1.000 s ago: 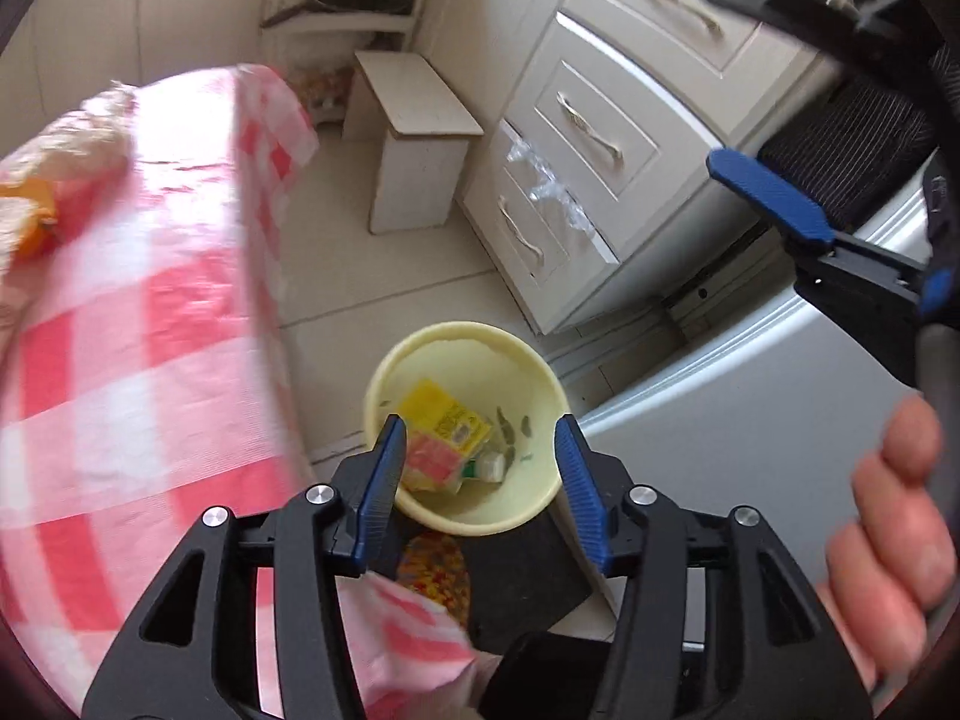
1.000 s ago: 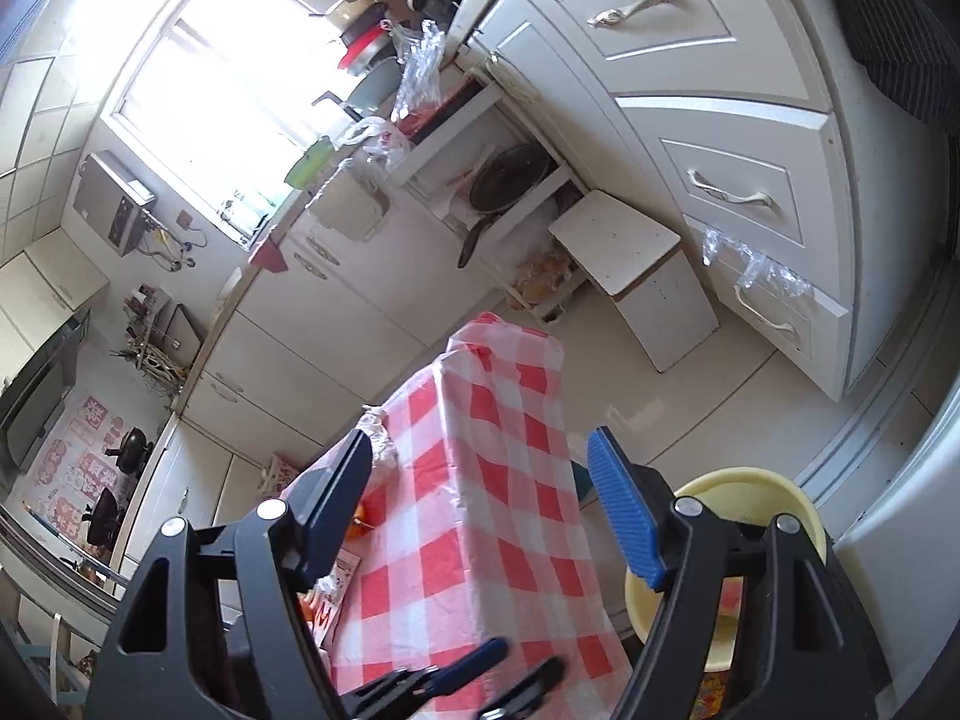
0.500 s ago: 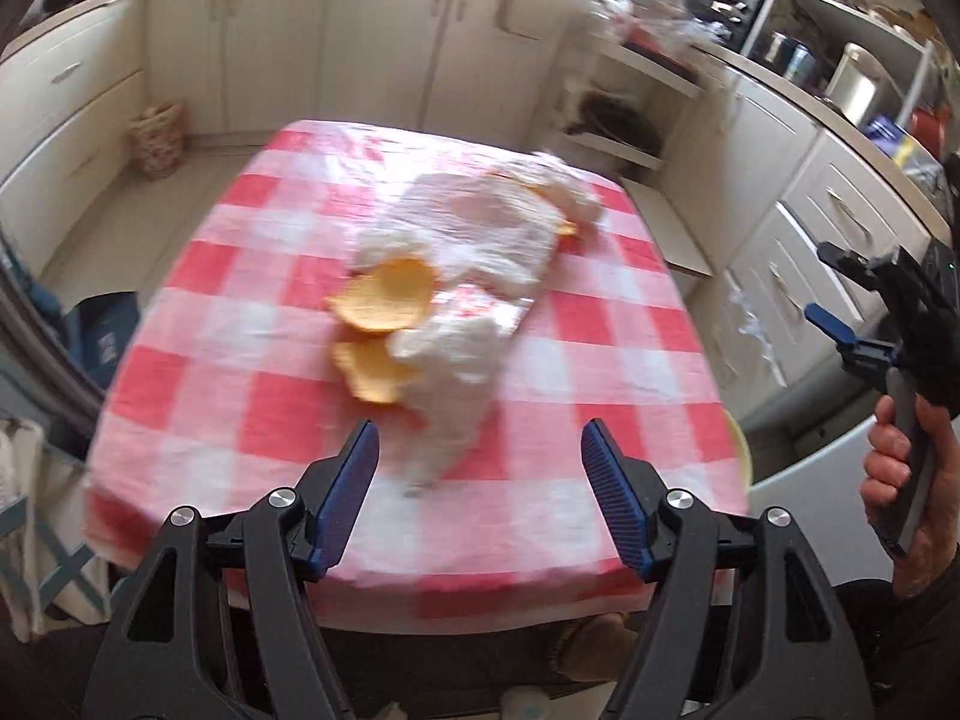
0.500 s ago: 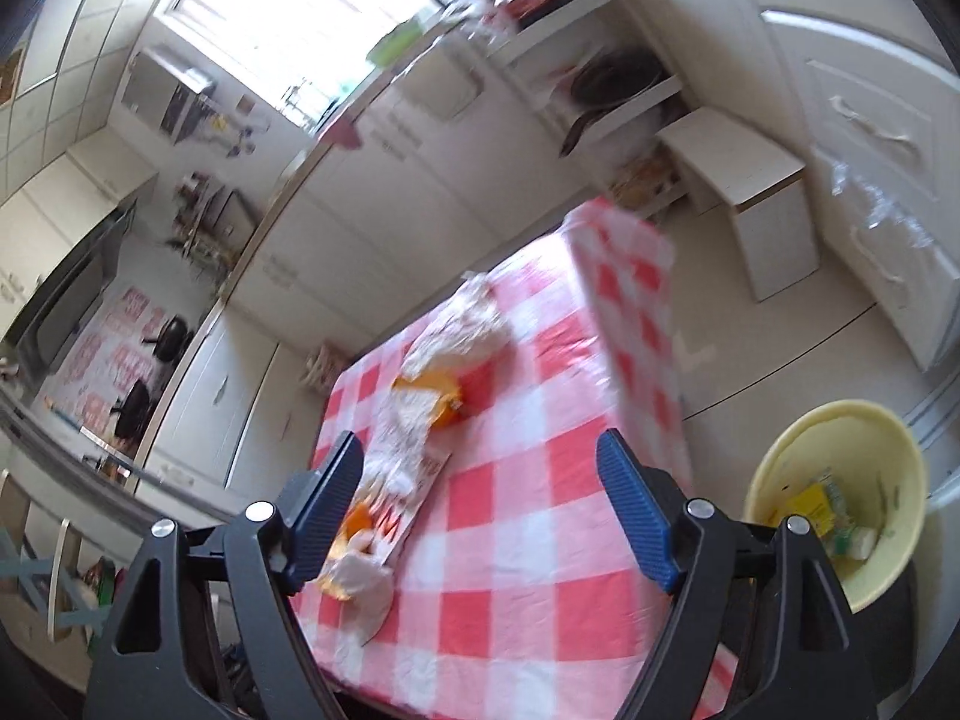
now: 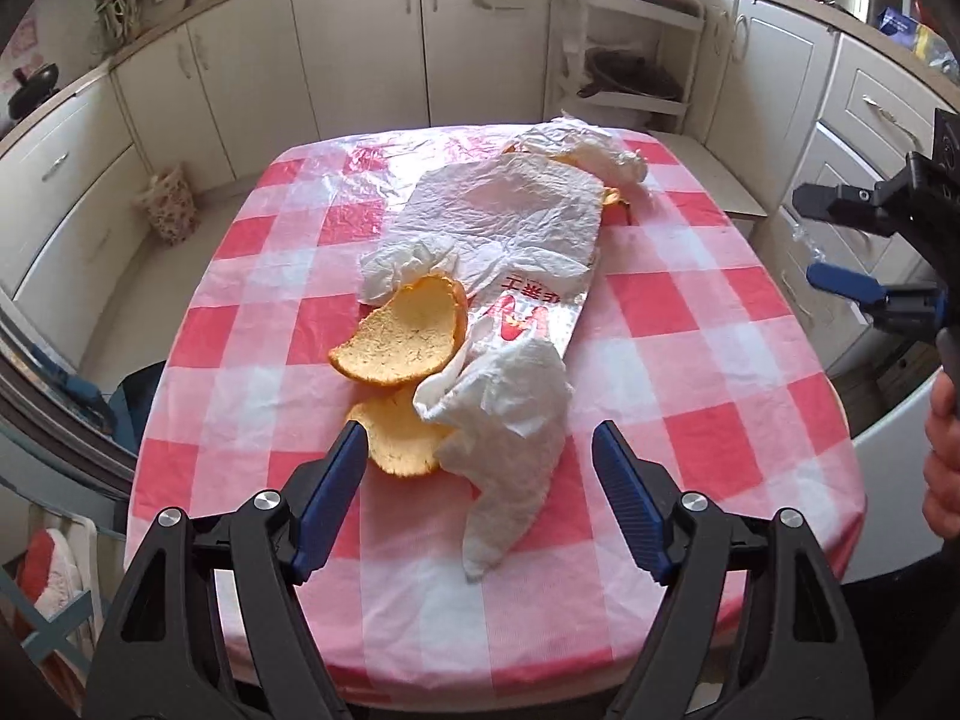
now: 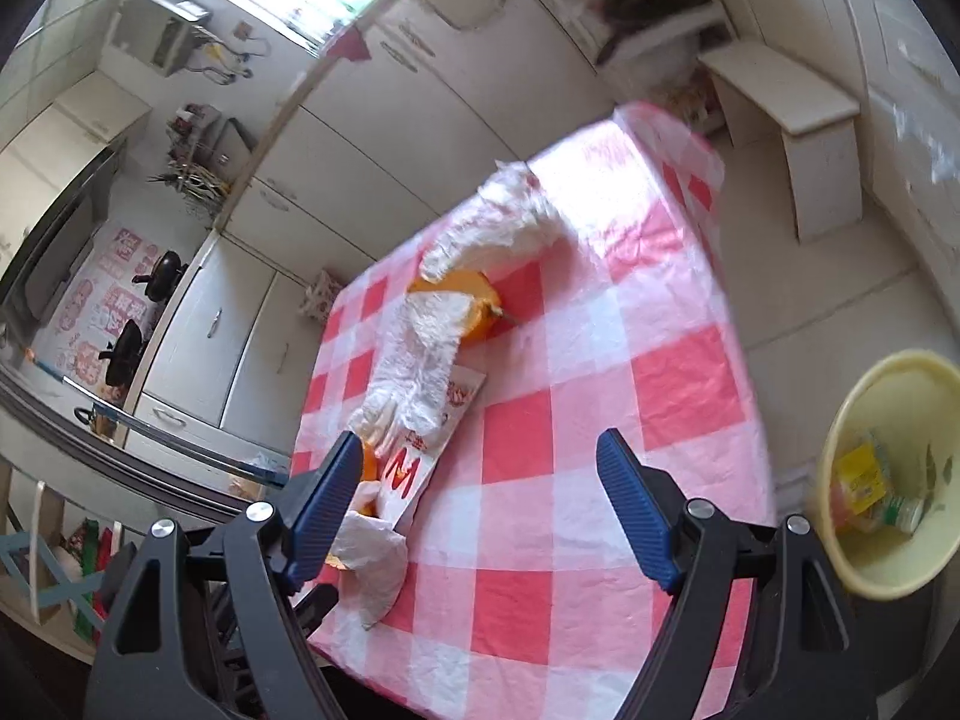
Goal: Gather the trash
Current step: 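Move both tools back over the table toward the tissues and peels, then close the left tool on the crumpled white tissues and lift them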
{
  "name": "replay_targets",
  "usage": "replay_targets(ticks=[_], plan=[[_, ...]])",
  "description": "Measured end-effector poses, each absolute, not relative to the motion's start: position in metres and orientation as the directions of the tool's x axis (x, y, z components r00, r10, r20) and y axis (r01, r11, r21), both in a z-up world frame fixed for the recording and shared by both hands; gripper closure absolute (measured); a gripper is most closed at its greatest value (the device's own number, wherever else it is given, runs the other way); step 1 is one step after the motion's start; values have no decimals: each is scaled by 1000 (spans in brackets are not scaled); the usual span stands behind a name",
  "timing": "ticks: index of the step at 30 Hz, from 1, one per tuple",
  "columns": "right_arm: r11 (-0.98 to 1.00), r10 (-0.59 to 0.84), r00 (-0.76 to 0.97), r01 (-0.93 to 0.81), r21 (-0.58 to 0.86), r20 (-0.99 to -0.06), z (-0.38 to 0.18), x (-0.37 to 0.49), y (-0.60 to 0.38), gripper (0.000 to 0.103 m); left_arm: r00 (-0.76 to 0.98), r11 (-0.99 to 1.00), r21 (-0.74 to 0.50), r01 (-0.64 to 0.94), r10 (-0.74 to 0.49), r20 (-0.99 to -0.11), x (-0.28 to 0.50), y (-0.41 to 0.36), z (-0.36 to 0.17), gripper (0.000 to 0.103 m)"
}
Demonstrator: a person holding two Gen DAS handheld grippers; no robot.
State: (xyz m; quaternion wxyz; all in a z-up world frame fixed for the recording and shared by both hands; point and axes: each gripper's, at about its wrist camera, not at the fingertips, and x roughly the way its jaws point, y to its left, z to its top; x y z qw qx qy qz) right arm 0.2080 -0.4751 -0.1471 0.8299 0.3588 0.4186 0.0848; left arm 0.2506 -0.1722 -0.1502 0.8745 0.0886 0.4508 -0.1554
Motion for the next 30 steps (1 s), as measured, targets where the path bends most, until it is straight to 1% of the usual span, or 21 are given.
replay_targets(ticks=[2,3,4,5,6,7,8,15,18,21,22,23,24,25,26,27,30], plan=[[706,475,626,148,692,-618,-150,212,-472,26,540,937,16,349,-187,-821,257,-176,-156,30],[713,474,622,144,686,-623,-150,214,-470,26,531,936,6,352,-194,-825,260,-177,-159,38],[720,476,619,134,681,-625,-148,216,-466,26,515,936,-9,352,-202,-833,263,-177,-163,54],[722,482,616,123,680,-623,-147,218,-463,26,491,934,-30,356,-214,-844,266,-177,-167,63],[725,487,613,114,680,-622,-146,219,-461,26,471,932,-47,360,-225,-853,268,-177,-170,84],[729,489,610,108,676,-623,-145,221,-457,26,445,929,-70,364,-239,-863,270,-175,-173,100],[732,492,605,102,674,-626,-145,223,-455,26,425,924,-99,369,-263,-866,270,-172,-173,102],[737,514,574,86,671,-638,-149,234,-434,26,453,905,-213,369,-376,-808,258,-131,-132,102],[744,524,559,66,665,-642,-150,239,-417,26,459,891,-285,354,-431,-777,259,-106,-115,102],[767,514,548,51,640,-660,-153,242,-402,26,435,877,-310,367,-456,-776,262,-99,-114,102],[773,510,545,49,632,-666,-154,244,-398,26,425,876,-305,374,-454,-783,262,-102,-118,99],[775,508,543,50,630,-668,-155,245,-396,26,419,876,-288,387,-445,-791,262,-108,-122,95],[772,509,544,54,633,-667,-157,246,-394,26,413,873,-276,403,-443,-796,262,-114,-127,82],[768,511,545,59,638,-665,-158,246,-394,26,414,875,-258,410,-431,-802,263,-122,-132,60],[765,510,548,63,641,-663,-158,246,-394,26,422,880,-234,414,-413,-807,263,-130,-136,52],[765,508,550,66,641,-663,-158,246,-394,26,439,885,-193,423,-387,-811,263,-140,-141,45],[765,507,549,67,640,-664,-159,247,-392,26,474,900,-90,426,-307,-825,268,-162,-154,38]])
